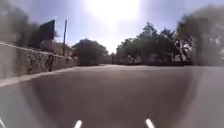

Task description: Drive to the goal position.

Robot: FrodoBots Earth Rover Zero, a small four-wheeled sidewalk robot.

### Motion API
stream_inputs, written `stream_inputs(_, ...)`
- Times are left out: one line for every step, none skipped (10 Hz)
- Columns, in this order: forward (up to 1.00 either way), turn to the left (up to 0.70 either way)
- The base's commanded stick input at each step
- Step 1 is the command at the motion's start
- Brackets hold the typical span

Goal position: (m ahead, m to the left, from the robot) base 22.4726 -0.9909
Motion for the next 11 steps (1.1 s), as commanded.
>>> stream_inputs(0.85, 0.00)
stream_inputs(0.85, 0.00)
stream_inputs(0.85, 0.00)
stream_inputs(0.85, 0.00)
stream_inputs(0.85, 0.00)
stream_inputs(0.85, 0.00)
stream_inputs(0.85, 0.00)
stream_inputs(0.85, 0.00)
stream_inputs(0.85, 0.00)
stream_inputs(0.85, 0.00)
stream_inputs(0.85, 0.00)
